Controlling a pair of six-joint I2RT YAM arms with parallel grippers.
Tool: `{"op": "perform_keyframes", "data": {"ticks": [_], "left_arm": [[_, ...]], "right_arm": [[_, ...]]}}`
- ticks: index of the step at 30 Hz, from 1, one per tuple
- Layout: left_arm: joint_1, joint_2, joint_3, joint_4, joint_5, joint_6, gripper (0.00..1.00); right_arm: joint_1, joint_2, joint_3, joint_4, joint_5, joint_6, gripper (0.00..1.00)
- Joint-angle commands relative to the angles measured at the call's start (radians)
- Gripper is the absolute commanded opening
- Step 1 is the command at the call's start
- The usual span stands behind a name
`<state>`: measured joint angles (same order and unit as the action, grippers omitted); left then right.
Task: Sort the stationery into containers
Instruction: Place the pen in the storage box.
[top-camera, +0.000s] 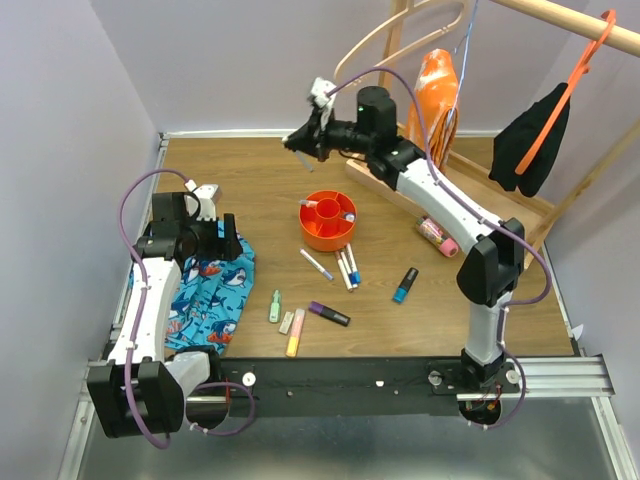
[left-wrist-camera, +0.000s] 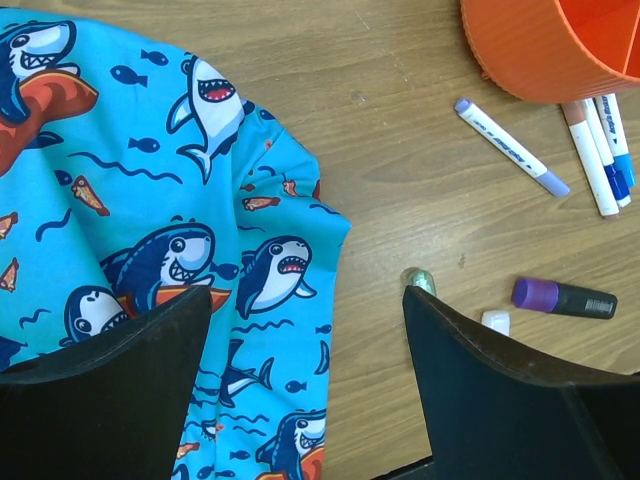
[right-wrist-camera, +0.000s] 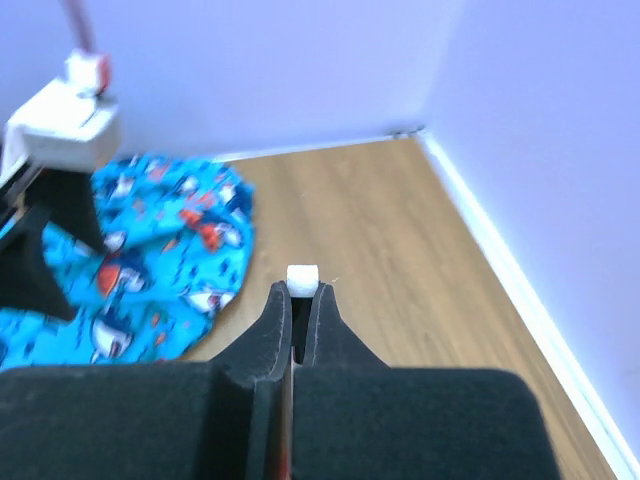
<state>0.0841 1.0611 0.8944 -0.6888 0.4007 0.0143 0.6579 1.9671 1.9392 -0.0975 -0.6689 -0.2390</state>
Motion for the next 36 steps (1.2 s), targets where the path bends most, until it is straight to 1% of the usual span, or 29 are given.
{"op": "perform_keyframes", "data": {"ticks": [1, 6, 9, 16, 24, 30, 36], "left_arm": [[0.006, 0.022, 0.034, 0.014, 0.046, -0.01, 0.86], [0.006, 0.033, 0.038, 0.006, 0.043, -0.005, 0.86], [0.006, 0.04, 0.037, 0.005, 0.036, -0.002, 0.86], [0.009, 0.068, 0.04, 0.008, 0.03, 0.003, 0.86], [0.016, 0.091, 0.041, 0.009, 0.027, 0.004, 0.86], [0.017, 0.109, 0.046, 0.011, 0.029, 0.004, 0.86], [0.019, 0.114, 0.043, 0.015, 0.032, 0.0, 0.86]], "right_arm": [[-0.049, -0.002, -0.085, 0.245, -0.008, 0.233, 0.01], [-0.098, 0.022, -0.14, 0.266, -0.023, 0.236, 0.01], [-0.106, 0.027, -0.18, 0.289, -0.032, 0.233, 0.01], [-0.106, 0.068, -0.229, 0.308, -0.057, 0.204, 0.01], [-0.106, 0.093, -0.307, 0.318, -0.049, 0.112, 0.01], [-0.107, 0.101, -0.365, 0.352, -0.029, 0.072, 0.01], [-0.107, 0.104, -0.388, 0.371, -0.018, 0.06, 0.02]]}}
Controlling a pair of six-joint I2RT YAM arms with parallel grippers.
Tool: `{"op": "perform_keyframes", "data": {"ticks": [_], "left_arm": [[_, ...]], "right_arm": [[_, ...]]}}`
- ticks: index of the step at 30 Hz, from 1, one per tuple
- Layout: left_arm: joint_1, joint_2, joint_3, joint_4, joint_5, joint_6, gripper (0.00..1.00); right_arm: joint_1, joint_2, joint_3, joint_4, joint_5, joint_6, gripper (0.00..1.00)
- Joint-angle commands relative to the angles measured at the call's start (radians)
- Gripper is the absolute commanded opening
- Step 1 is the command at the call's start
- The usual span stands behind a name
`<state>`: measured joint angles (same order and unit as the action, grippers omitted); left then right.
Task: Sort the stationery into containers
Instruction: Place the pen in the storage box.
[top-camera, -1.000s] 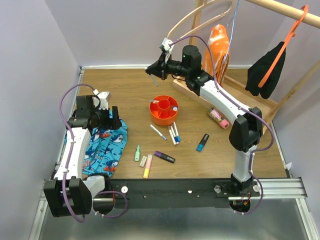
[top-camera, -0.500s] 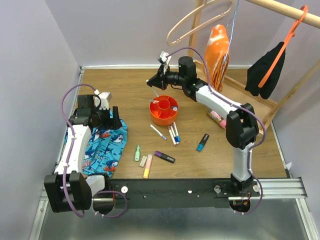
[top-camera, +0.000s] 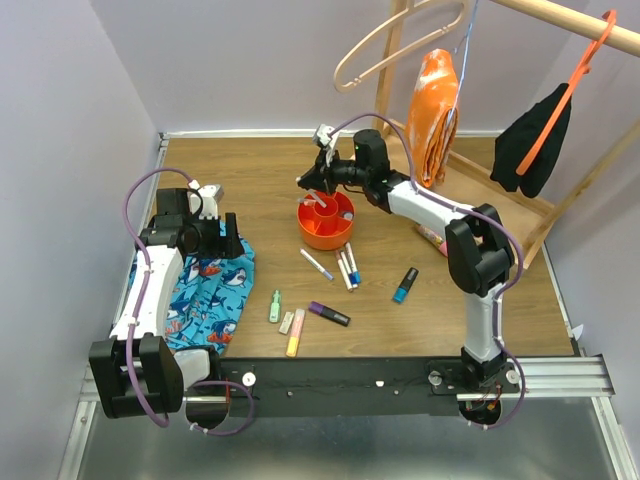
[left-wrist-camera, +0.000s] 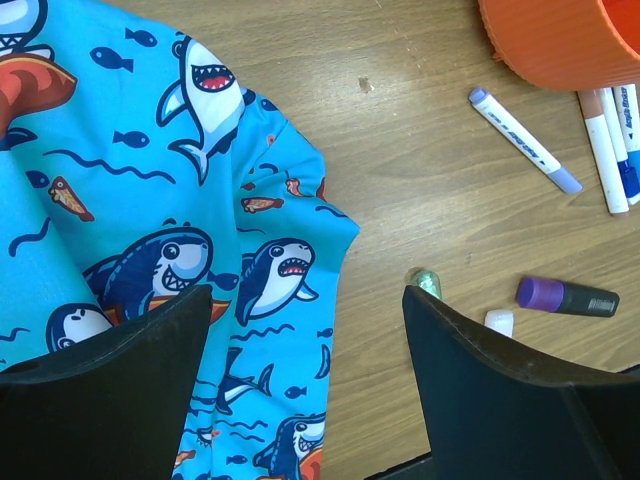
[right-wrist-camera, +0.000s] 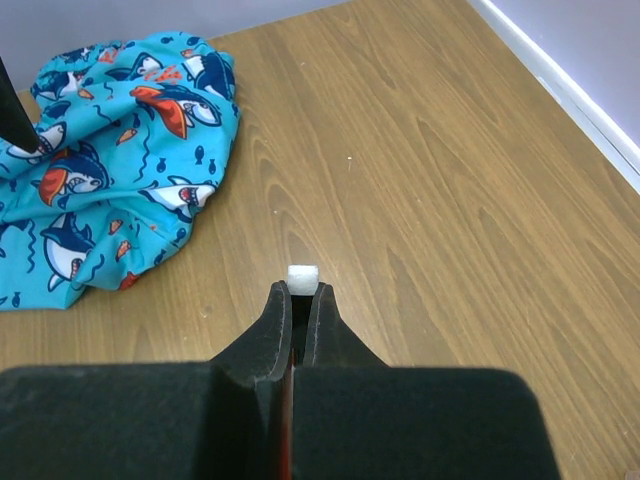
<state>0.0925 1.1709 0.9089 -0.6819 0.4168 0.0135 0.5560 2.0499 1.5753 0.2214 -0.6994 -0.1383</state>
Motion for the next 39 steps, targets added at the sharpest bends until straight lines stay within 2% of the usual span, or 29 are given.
{"op": "perform_keyframes", "data": {"ticks": [1, 8, 14, 22, 30, 39], "left_arm": [[0.012, 0.004, 0.028, 0.01, 0.017, -0.001, 0.86], [0.018, 0.012, 0.035, 0.007, 0.025, -0.004, 0.86], [0.018, 0.016, 0.024, 0.024, 0.039, -0.01, 0.86], [0.018, 0.038, 0.035, 0.041, 0.051, -0.01, 0.86], [0.018, 0.047, 0.027, 0.05, 0.054, -0.034, 0.86], [0.023, 0.059, 0.027, 0.045, 0.043, -0.026, 0.86]], "right_arm": [[-0.004, 0.021, -0.034, 0.052, 0.017, -0.044, 0.03], [-0.007, -0.026, -0.098, 0.16, 0.021, -0.034, 0.01], [-0.007, -0.088, -0.04, 0.078, -0.046, -0.024, 0.01], [-0.007, -0.183, -0.044, 0.119, -0.049, 0.006, 0.01], [-0.005, -0.091, -0.037, 0.234, 0.003, -0.038, 0.01], [-0.007, 0.022, 0.023, 0.28, 0.014, -0.043, 0.02]]}}
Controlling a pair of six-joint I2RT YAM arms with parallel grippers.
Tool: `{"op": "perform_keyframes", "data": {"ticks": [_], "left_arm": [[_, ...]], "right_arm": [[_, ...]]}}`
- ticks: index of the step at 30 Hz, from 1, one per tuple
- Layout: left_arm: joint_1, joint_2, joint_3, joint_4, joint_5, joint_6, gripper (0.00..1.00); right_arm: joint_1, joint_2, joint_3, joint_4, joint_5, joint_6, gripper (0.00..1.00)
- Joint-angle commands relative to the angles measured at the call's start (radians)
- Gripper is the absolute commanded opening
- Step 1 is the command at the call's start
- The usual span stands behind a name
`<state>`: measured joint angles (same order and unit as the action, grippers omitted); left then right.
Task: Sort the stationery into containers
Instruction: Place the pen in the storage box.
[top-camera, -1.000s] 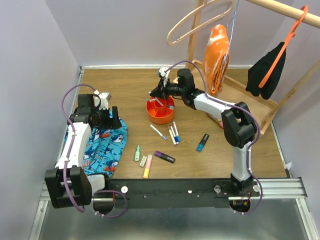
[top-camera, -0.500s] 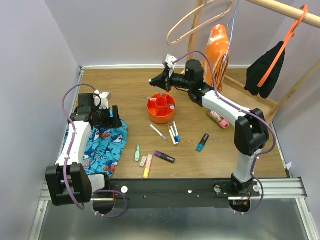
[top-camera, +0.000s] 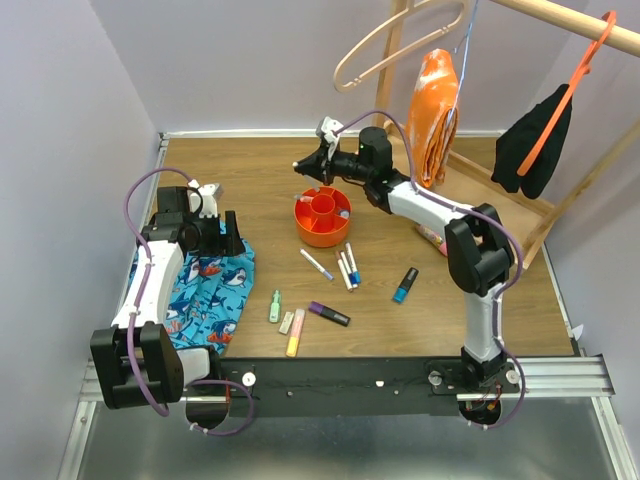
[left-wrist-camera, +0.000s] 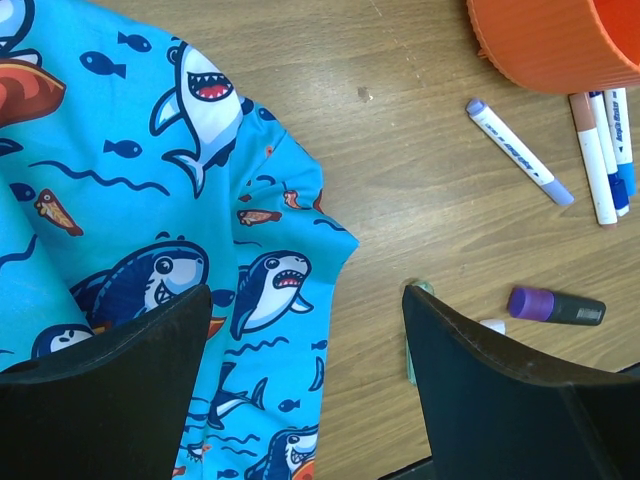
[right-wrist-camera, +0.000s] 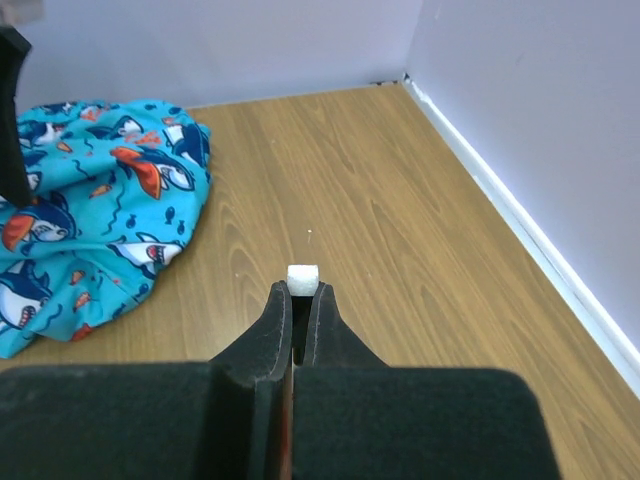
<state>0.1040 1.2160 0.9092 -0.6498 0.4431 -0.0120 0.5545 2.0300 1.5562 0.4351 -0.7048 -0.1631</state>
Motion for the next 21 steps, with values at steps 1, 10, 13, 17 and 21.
{"op": "perform_keyframes", "data": {"ticks": [1, 10, 13, 17, 21], "left_arm": [[0.013, 0.02, 0.026, 0.015, 0.017, 0.001, 0.86], [0.02, 0.033, 0.026, 0.022, 0.008, 0.006, 0.86], [0.019, 0.03, 0.02, 0.03, 0.014, 0.003, 0.86], [0.019, 0.017, 0.008, 0.039, 0.019, -0.002, 0.86], [0.019, -0.006, -0.007, 0.048, 0.023, -0.006, 0.86]], "right_arm": [[-0.005, 0.047, 0.044, 0.065, 0.021, -0.018, 0.03], [-0.005, 0.049, 0.008, 0.025, 0.007, -0.032, 0.29], [-0.004, 0.027, -0.008, 0.008, 0.008, -0.023, 0.34], [-0.004, -0.001, -0.036, -0.016, 0.022, -0.018, 0.38], [-0.004, -0.048, -0.07, -0.041, 0.03, -0.019, 0.38]]}}
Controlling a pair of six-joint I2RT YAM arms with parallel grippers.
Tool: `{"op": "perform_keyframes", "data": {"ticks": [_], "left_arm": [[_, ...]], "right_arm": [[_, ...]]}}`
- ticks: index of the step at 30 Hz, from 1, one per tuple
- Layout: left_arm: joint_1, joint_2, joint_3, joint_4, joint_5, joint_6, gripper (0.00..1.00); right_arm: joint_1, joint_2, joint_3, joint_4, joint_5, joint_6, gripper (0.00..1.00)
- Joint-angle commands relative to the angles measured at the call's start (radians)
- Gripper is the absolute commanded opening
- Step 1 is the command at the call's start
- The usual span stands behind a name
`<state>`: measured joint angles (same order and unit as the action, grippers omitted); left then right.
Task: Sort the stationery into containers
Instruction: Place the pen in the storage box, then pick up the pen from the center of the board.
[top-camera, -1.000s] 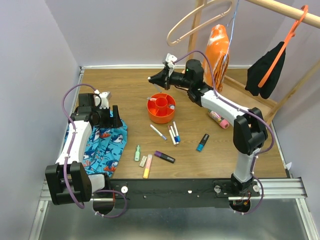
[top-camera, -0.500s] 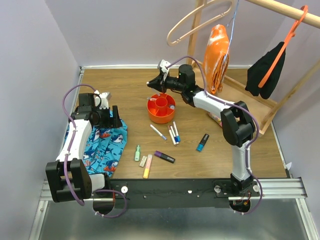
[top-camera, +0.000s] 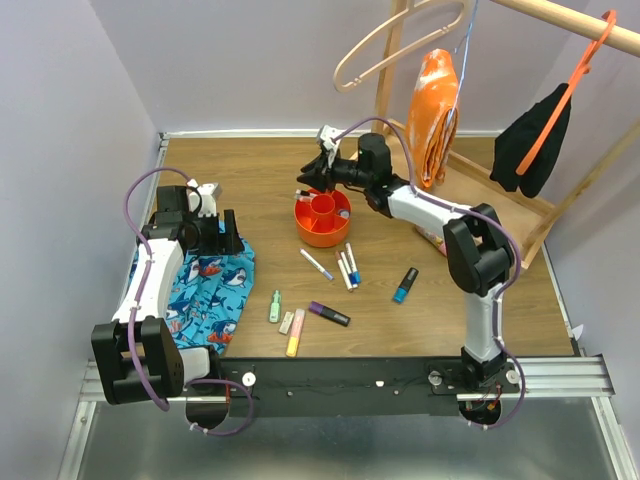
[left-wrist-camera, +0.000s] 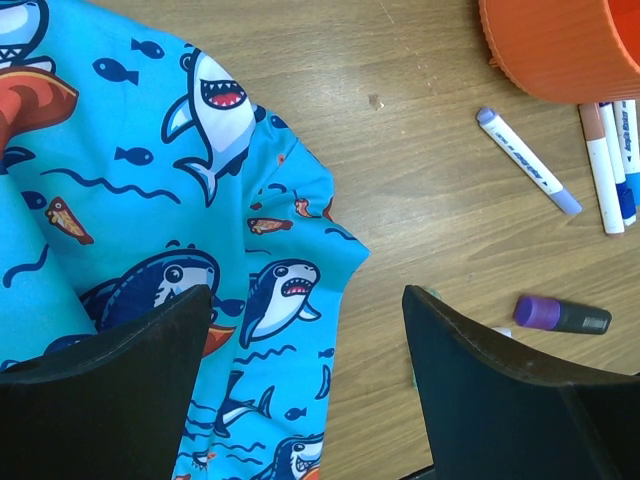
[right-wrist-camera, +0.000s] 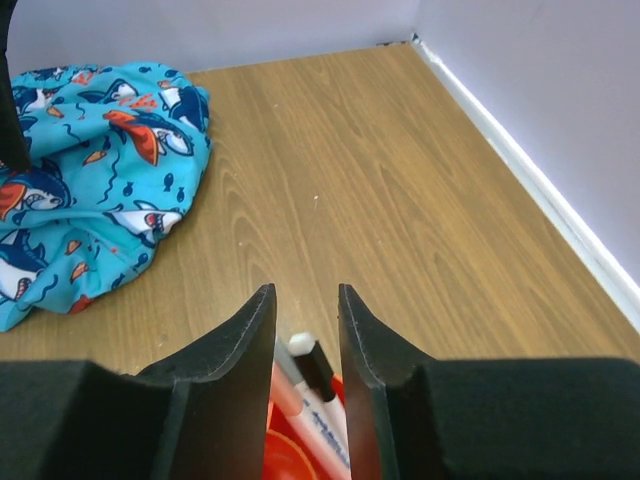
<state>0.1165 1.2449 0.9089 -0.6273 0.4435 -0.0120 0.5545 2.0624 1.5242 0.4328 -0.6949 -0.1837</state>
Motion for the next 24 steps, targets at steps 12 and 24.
{"op": "perform_keyframes", "data": {"ticks": [12, 24], "left_arm": [[0.006, -0.142, -0.036, 0.029, 0.035, -0.04, 0.86], [-0.054, -0.165, 0.031, -0.127, 0.323, 0.354, 0.79]], "right_arm": [[0.208, -0.41, -0.293, -0.581, 0.095, -0.281, 0.36], [0.301, -0.516, -0.527, -0.6, 0.34, 0.041, 0.3]]}}
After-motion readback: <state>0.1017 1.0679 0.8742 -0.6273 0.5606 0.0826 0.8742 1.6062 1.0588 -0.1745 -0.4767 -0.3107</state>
